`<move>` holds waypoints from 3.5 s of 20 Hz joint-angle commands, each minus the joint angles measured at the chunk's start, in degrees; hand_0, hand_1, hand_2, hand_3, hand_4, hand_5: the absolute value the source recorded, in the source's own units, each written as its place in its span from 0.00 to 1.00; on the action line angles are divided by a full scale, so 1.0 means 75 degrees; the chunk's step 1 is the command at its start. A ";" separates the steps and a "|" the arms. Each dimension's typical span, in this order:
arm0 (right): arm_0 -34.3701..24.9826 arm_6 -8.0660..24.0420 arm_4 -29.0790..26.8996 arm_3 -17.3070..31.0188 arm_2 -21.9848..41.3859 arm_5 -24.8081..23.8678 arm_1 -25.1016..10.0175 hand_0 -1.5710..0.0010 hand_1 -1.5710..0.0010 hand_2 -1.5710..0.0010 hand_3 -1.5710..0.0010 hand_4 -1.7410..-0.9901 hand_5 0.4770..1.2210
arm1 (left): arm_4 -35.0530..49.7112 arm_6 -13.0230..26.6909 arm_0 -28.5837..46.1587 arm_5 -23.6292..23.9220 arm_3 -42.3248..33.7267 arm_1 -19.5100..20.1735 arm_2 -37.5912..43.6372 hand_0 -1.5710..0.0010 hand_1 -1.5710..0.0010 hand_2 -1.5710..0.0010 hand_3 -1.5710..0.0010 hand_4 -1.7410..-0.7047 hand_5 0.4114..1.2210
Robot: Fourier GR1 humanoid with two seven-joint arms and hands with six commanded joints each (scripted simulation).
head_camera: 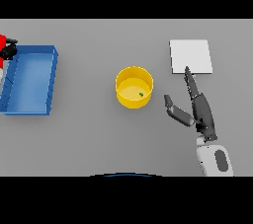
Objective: Pick up the red beaker and tilt it to pour out 1 green nut into yellow bowl. Pick up the yellow bowl and place it on the metallic measuring scale.
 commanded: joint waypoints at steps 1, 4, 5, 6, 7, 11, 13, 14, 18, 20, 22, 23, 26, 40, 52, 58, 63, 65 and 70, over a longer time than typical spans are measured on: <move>-0.0055 0.0045 -0.0002 0.0051 -0.0038 -0.0024 -0.0014 1.00 1.00 1.00 1.00 0.76 0.27 | 0.0093 0.0363 0.0253 -0.0034 -0.0612 0.0212 -0.0182 0.00 0.00 0.00 0.13 0.01 0.67; 0.0030 -0.0071 0.0093 0.0053 0.0025 -0.0092 0.0035 1.00 1.00 1.00 1.00 0.77 0.26 | 0.0331 0.0585 0.0835 -0.0484 -0.2120 0.0857 -0.0615 0.00 0.02 0.05 0.21 0.41 0.45; 0.0012 -0.0064 0.0090 0.0061 0.0005 -0.0108 0.0024 1.00 1.00 1.00 1.00 0.78 0.26 | 0.0353 0.0361 0.1044 -0.0718 -0.2478 0.1074 -0.0692 0.05 0.12 0.17 0.30 0.57 0.41; 0.0006 -0.0071 0.0100 0.0070 0.0007 -0.0082 -0.0020 1.00 1.00 1.00 1.00 0.77 0.26 | 0.0582 0.0084 0.1234 -0.1102 -0.2741 0.1241 -0.0613 0.20 0.30 0.33 0.44 0.69 0.37; 0.0028 -0.0110 0.0094 0.0090 0.0017 -0.0075 -0.0007 1.00 1.00 1.00 1.00 0.77 0.26 | 0.0700 0.0189 0.1284 -0.1353 -0.2906 0.1338 -0.0637 0.36 0.44 0.47 0.55 0.78 0.35; 0.0045 -0.0213 -0.0070 -0.0025 -0.0045 0.0041 -0.0089 1.00 1.00 1.00 1.00 0.79 0.28 | 0.0485 0.0300 0.1272 -0.1785 -0.3032 0.1557 -0.0906 0.74 0.77 0.78 0.82 0.94 0.30; 0.0091 -0.0176 0.0046 -0.0043 0.0055 0.0019 -0.0042 1.00 1.00 1.00 1.00 0.78 0.29 | 0.0345 0.0237 0.1191 -0.1700 -0.2764 0.1347 -0.0977 0.83 0.85 0.86 0.88 0.96 0.29; 0.0091 -0.0112 0.0094 -0.0059 0.0070 -0.0005 -0.0040 1.00 1.00 1.00 1.00 0.77 0.28 | 0.0255 0.0229 0.1176 -0.1606 -0.2763 0.1339 -0.1009 0.87 0.88 0.89 0.91 0.98 0.29; 0.0012 0.0118 0.0179 -0.0065 0.0035 -0.0081 -0.0082 1.00 1.00 1.00 1.00 0.75 0.27 | 0.0019 0.0128 0.1025 -0.1267 -0.2516 0.1255 -0.0995 0.95 0.95 0.95 0.96 1.00 0.30; 0.0004 0.0307 0.0578 -0.0203 0.0192 -0.0160 -0.0207 1.00 1.00 1.00 1.00 0.77 0.27 | 0.0066 -0.0233 0.1121 -0.1087 -0.2625 0.1215 -0.0901 0.96 0.97 0.97 0.98 0.99 0.31; -0.0128 0.0202 0.0718 -0.0100 0.0376 0.0120 -0.0382 1.00 1.00 1.00 1.00 0.81 0.30 | 0.0052 -0.0361 0.1170 -0.0949 -0.2669 0.1207 -0.0868 0.98 0.98 0.98 0.98 0.99 0.33; -0.0292 0.0210 0.0832 -0.0032 0.0488 0.0318 -0.0538 1.00 1.00 1.00 1.00 0.80 0.32 | 0.0072 -0.0353 0.1095 -0.0988 -0.2586 0.1248 -0.0813 0.98 0.98 0.98 0.99 0.99 0.34; -0.1007 0.0454 0.1626 0.0143 0.0928 0.0933 -0.1346 1.00 1.00 1.00 1.00 0.73 0.32 | 0.0113 -0.0424 0.1108 -0.0899 -0.2755 0.1188 -0.0806 0.99 0.99 0.99 0.99 0.99 0.33; -0.4418 -0.0517 0.4673 0.2083 0.3704 0.3097 -0.2721 1.00 1.00 1.00 1.00 0.70 0.31 | 0.0383 -0.0583 0.1364 -0.1007 -0.2940 0.1222 -0.0715 1.00 1.00 1.00 1.00 0.98 0.34; -0.5708 -0.0504 0.5300 0.3850 0.4578 0.3787 -0.2186 1.00 1.00 1.00 1.00 0.61 0.35 | 0.0468 -0.0768 0.1433 -0.1063 -0.2937 0.1244 -0.0638 1.00 1.00 1.00 1.00 0.99 0.34; -0.5779 -0.0198 0.5142 0.4035 0.4458 0.4100 -0.1958 0.93 0.94 0.94 0.94 0.51 0.49 | 0.0494 -0.0751 0.1482 -0.1006 -0.3045 0.1292 -0.0621 1.00 1.00 1.00 1.00 0.99 0.34; -0.5727 -0.0520 0.5172 0.4085 0.4586 0.4019 -0.2036 0.33 0.36 0.45 0.63 0.25 0.81 | 0.0500 -0.0844 0.1506 -0.1051 -0.3059 0.1386 -0.0580 1.00 1.00 1.00 1.00 0.99 0.35; -0.5779 -0.0639 0.5145 0.4177 0.4573 0.3922 -0.2007 0.21 0.23 0.29 0.47 0.17 0.88 | 0.0550 -0.0890 0.1561 -0.1057 -0.3097 0.1403 -0.0549 1.00 1.00 1.00 1.00 0.98 0.35; -0.5780 -0.0652 0.5166 0.4021 0.4607 0.3795 -0.2156 0.07 0.07 0.19 0.22 0.06 0.96 | 0.0487 -0.0777 0.1363 -0.1137 -0.2963 0.1323 -0.0605 1.00 1.00 1.00 1.00 0.99 0.35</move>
